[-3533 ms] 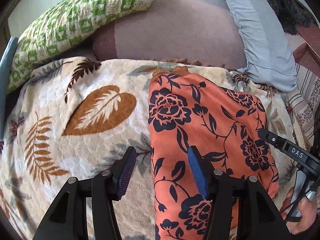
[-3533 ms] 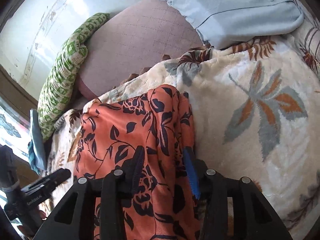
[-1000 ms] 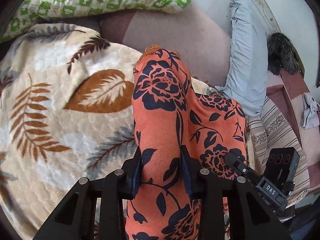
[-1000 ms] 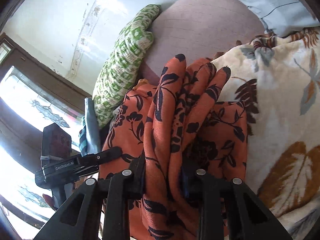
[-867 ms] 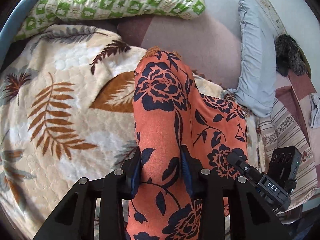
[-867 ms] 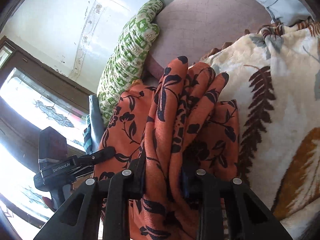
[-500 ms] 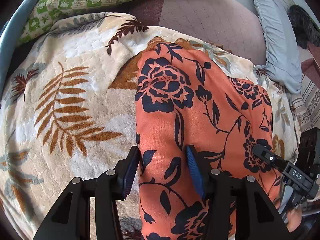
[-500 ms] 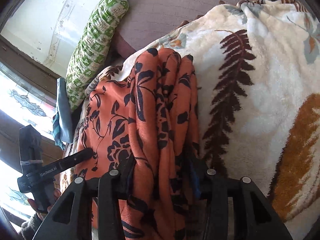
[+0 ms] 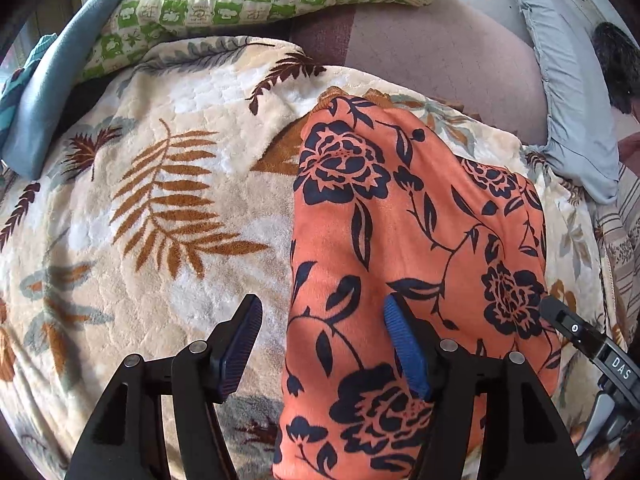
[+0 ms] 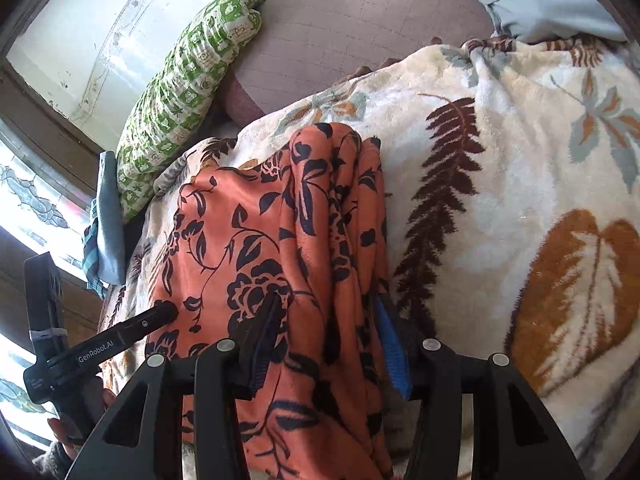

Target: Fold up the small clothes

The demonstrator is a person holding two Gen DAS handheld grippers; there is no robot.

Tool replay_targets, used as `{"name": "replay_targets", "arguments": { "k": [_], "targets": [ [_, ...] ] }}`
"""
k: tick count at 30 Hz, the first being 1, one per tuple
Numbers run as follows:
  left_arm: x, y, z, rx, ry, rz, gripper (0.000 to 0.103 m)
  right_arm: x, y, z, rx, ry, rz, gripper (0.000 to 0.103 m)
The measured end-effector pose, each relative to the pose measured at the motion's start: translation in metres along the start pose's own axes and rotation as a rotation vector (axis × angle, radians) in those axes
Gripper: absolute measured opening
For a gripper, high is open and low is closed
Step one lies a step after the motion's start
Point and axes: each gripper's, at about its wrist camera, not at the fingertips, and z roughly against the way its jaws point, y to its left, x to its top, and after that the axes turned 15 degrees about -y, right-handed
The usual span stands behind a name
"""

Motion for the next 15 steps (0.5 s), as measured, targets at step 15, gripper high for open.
{"name": "replay_targets", "arguments": {
  "k": [15],
  "targets": [
    [-0.073,-0.009,0.139,0.082,-0.14,-0.19,0.064,-0.075,0.04,0.094,-0.24,0.085,0.187,0.086]
  ]
}}
